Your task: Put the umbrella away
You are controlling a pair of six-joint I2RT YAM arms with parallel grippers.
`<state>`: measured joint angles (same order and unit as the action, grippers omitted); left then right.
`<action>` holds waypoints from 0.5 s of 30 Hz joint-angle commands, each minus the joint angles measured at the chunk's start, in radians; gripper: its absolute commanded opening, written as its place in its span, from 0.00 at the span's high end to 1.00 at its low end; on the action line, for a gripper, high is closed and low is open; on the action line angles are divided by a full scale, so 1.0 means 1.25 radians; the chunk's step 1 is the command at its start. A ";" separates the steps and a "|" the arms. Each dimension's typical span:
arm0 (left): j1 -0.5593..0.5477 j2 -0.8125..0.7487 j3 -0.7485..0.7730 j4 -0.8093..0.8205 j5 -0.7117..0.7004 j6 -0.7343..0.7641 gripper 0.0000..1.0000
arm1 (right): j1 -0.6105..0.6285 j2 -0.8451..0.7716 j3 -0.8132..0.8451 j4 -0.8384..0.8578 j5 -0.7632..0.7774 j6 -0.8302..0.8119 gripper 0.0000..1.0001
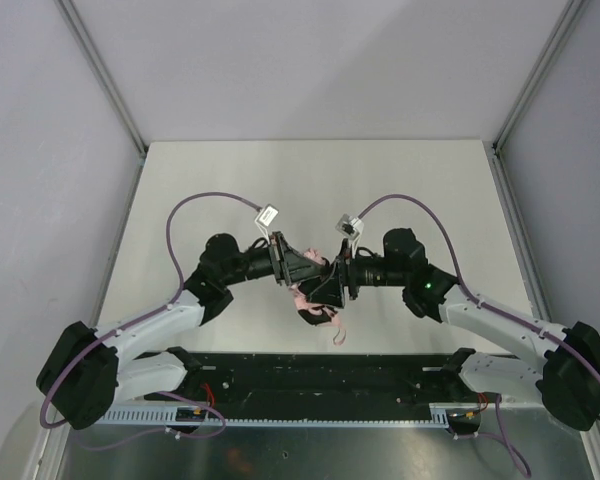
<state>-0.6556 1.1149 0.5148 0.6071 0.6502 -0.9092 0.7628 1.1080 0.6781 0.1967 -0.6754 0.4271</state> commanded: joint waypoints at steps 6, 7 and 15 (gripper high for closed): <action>0.021 -0.021 0.083 0.070 0.015 -0.065 1.00 | 0.045 0.055 -0.041 0.229 0.009 0.147 0.39; 0.023 -0.019 0.086 0.070 0.022 -0.068 0.99 | 0.047 0.055 -0.042 0.235 0.025 0.156 0.44; 0.085 -0.033 0.069 0.070 0.092 -0.085 0.43 | 0.047 0.019 -0.047 0.248 0.119 0.177 0.81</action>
<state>-0.5987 1.1145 0.5671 0.6212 0.6910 -0.9863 0.8326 1.1736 0.6201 0.4271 -0.6205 0.6128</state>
